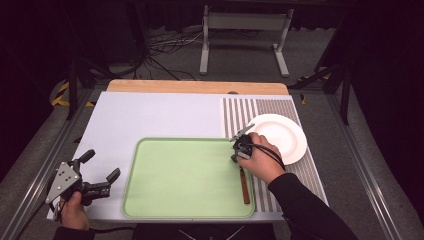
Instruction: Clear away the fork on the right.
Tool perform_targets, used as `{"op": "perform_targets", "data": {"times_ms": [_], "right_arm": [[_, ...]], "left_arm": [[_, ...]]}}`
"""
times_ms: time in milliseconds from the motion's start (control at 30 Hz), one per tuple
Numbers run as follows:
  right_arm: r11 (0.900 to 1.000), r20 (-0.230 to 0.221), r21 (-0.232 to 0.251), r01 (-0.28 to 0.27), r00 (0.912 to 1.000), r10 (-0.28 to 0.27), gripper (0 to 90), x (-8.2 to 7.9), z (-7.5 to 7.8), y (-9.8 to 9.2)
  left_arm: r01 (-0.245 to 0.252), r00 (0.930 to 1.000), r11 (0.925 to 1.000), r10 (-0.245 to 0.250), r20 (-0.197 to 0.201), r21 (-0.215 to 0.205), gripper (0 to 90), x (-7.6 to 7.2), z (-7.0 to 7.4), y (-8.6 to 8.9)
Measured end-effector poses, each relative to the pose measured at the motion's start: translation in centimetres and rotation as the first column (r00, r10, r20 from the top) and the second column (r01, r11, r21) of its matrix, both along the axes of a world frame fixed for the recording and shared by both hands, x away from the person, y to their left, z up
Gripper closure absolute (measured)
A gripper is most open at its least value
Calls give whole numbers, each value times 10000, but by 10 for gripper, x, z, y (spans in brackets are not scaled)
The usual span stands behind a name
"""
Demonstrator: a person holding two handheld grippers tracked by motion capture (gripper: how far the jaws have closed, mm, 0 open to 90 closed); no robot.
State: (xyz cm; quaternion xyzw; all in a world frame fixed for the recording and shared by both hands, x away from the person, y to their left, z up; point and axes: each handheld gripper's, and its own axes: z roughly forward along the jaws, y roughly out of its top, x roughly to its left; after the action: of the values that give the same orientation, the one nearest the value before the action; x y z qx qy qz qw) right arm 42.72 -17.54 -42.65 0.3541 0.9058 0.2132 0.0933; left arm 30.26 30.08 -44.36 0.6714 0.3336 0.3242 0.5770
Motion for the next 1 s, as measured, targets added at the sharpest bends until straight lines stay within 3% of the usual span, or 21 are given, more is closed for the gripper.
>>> {"op": "perform_targets", "data": {"times_ms": [467,567,667,700,733,767,867,1000], "right_arm": [[9996,6,-20,274,9996,-274,882,0,0,-6],[9997,73,49,246,9997,-246,838,-1,2,-5],[9990,402,454,59,9992,-77,680,-3,9,-3],[9990,402,454,59,9992,-77,680,-3,9,-3],[9973,498,731,-120,9987,84,538,-4,13,-2],[9973,498,731,-120,9987,84,538,-4,13,-2],[9911,814,1278,-367,9963,264,346,-4,21,-2],[9878,1042,1463,-536,9938,385,261,-8,31,-4]], "left_arm": [[-6,10000,10000,6,0,4,1,0,0,0],[-10,10000,10000,10,-8,13,1,0,0,0],[-18,10000,10000,18,-10,3,1,0,0,0],[-18,10000,10000,18,-10,3,1,0,0,0],[-15,10000,10000,15,-9,5,1,0,0,0],[-15,10000,10000,15,-9,5,1,0,0,0],[-9,10000,10000,9,-23,39,1,0,0,0],[-24,10000,10000,24,-5,35,2,0,0,0]]}}
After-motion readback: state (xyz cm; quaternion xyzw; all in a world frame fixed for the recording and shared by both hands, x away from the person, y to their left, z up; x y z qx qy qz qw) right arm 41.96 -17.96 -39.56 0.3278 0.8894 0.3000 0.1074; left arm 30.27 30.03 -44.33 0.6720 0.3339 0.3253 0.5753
